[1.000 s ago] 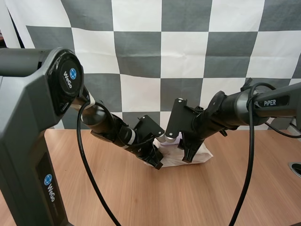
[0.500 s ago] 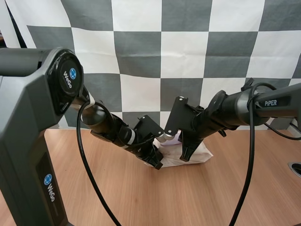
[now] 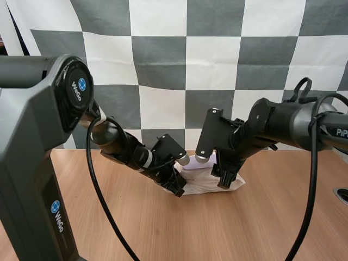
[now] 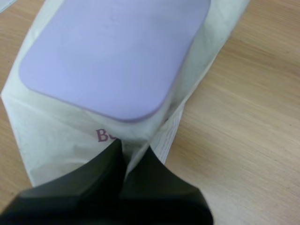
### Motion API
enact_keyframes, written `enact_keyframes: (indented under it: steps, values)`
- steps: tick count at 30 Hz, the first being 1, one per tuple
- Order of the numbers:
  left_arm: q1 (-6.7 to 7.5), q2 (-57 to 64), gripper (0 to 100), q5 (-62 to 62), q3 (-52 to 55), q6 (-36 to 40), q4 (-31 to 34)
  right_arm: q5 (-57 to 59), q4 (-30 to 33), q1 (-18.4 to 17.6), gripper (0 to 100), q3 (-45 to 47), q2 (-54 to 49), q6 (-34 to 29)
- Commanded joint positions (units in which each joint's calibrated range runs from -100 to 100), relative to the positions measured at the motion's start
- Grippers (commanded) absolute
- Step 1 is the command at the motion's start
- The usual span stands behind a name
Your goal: Open the wet wipes lid
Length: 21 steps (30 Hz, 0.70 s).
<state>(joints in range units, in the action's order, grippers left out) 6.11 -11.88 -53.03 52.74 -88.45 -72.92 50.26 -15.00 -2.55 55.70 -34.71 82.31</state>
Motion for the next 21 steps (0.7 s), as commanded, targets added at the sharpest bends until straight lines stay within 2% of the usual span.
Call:
enact_keyframes:
  steps: [1, 4, 8, 12, 18, 21]
  values:
    - [-0.09, -0.02, 0, 0.07, 0.0, -0.06, 0.21, 1.84, -2.0, 0.02, 100, 0.01, -1.8, 0.25]
    - [-0.09, -0.02, 0, -1.0, 0.0, -0.06, 0.93, -0.54, -3.46, 0.02, 100, 0.15, -1.08, 3.42]
    - [-0.09, -0.02, 0, -1.0, 0.0, -0.06, 0.93, -5.19, -3.6, 0.02, 100, 0.15, 2.39, 3.84]
    - [-0.09, -0.02, 0, -1.41, 0.0, -0.06, 0.93, -5.37, -8.69, 0.02, 100, 0.15, 5.45, 6.69]
    - [-0.09, -0.02, 0, -4.84, 0.0, -1.31, 1.33, -8.2, -17.02, 0.02, 100, 0.15, 8.77, 14.71]
    - [-0.09, -0.02, 0, -4.83, 0.0, -1.4, 1.65, -9.89, -18.86, 0.02, 100, 0.15, 10.19, 16.62]
